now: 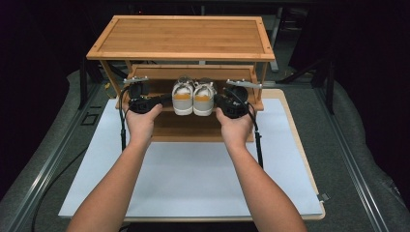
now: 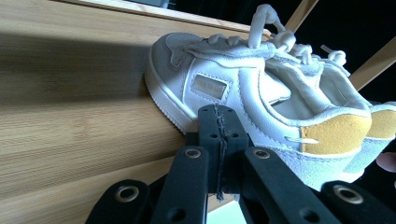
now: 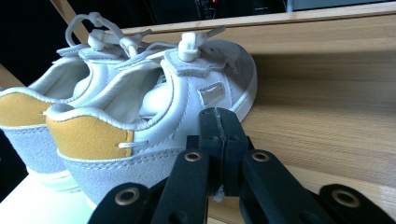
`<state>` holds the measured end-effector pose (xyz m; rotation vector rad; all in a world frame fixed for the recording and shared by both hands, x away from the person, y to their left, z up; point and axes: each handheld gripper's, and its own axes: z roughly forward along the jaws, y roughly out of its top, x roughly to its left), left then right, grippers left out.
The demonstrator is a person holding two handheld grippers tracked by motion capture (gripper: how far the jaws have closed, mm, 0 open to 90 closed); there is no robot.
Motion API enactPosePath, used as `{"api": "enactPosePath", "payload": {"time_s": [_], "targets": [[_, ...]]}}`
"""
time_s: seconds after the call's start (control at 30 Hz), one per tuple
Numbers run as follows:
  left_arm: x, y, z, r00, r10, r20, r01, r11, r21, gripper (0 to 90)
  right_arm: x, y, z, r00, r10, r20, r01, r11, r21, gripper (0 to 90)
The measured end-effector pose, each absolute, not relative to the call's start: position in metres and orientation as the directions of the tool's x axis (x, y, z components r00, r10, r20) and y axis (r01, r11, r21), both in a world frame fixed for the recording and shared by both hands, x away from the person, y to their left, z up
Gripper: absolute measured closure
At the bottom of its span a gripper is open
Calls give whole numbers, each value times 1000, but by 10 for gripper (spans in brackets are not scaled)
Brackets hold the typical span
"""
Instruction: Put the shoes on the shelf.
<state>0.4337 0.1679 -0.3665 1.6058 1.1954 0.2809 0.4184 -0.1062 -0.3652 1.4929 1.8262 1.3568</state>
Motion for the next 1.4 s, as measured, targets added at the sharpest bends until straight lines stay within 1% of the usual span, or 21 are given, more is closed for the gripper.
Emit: {"api": "enactPosePath", "payload": {"time_s": [0.07,0.13,0.2,0.3,0.37,0.4,0.43,0.6,0.7,0.77,0.93,1.13,1.17,1.2,1.23,1.37,1.4], "targets": [[434,167,-366,470,801,-371,548,65,834,900,419,-107,-365,-350,905,242,497,-40,867,900],[435,167,-366,467,803,-370,548,66,834,900,420,-108,-366,-357,898,258,497,-51,866,900],[437,166,-367,467,806,-363,544,62,837,900,421,-107,-366,-344,903,259,493,-61,868,900],[441,166,-366,464,810,-358,543,60,838,900,423,-104,-366,-337,912,233,485,-44,874,900],[445,165,-365,462,813,-354,543,57,838,900,426,-103,-367,-335,912,238,477,-54,877,900],[447,165,-365,461,813,-355,543,59,838,900,427,-105,-367,-362,897,253,487,-49,872,900],[449,164,-366,456,815,-358,542,64,838,900,429,-104,-367,-334,909,249,479,-64,875,900],[458,165,-366,455,811,-368,548,70,833,900,439,-105,-368,-327,904,274,481,-90,872,900],[464,163,-366,444,812,-378,554,82,828,900,445,-103,-365,-319,915,248,493,-64,868,900],[467,162,-366,430,814,-390,561,97,822,900,449,-102,-365,-315,922,226,482,-51,875,900],[474,162,-366,436,815,-382,562,84,823,900,457,-101,-365,-310,924,222,484,-48,874,900],[478,161,-366,438,828,-350,560,53,827,900,462,-101,-366,-309,925,220,484,-46,874,900],[480,159,-365,424,829,-364,561,75,825,900,463,-100,-366,-297,930,215,481,-48,875,900],[482,159,-366,419,833,-362,558,79,826,900,464,-100,-366,-312,924,219,483,-44,875,900],[484,159,-366,412,835,-365,556,87,827,900,466,-99,-366,-296,933,203,476,-40,878,900],[488,159,-369,410,834,-369,556,92,826,900,471,-99,-367,-298,933,204,478,-39,878,900],[489,159,-369,409,835,-368,557,91,826,900,472,-100,-367,-317,924,215,484,-37,874,900]]}}
